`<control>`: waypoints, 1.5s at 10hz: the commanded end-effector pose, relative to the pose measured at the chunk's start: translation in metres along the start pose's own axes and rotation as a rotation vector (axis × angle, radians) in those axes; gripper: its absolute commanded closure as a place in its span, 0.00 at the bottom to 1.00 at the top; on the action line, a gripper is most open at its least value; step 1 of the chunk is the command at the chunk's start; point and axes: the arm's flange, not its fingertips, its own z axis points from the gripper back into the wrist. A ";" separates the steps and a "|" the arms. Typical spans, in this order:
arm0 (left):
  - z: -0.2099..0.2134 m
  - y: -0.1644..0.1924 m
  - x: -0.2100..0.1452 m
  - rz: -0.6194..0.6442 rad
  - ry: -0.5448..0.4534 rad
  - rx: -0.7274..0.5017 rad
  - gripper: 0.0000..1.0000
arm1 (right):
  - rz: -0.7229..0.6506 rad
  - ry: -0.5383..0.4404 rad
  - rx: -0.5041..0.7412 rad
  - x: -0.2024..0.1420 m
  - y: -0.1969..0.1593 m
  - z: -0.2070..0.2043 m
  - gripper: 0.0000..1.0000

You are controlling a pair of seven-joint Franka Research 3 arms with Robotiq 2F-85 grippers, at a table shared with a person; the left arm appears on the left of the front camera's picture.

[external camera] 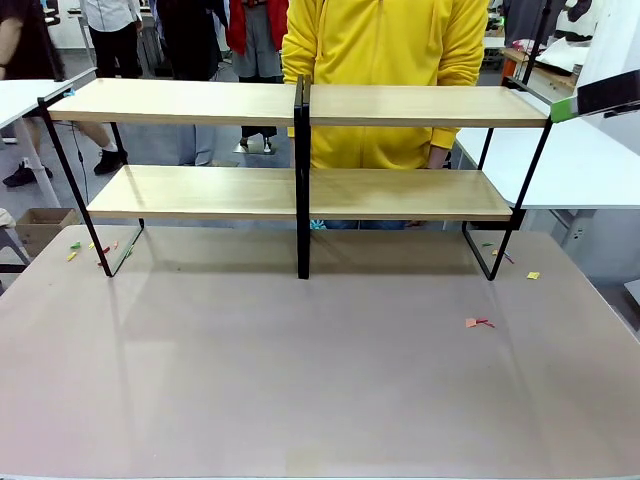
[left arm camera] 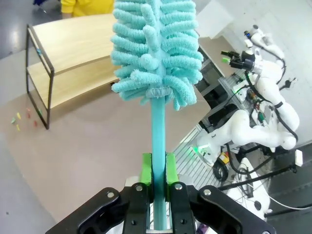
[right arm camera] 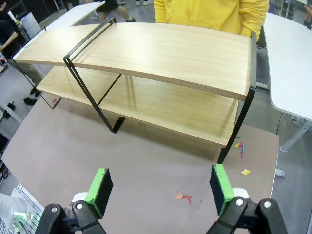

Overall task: Clean the shelves.
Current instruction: Clean another randomly selected level of the Shelf with the Duster.

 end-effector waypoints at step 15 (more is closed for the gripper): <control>-0.188 -0.031 -0.011 -0.014 0.238 0.863 0.87 | -0.002 -0.001 0.004 0.000 -0.001 0.000 0.00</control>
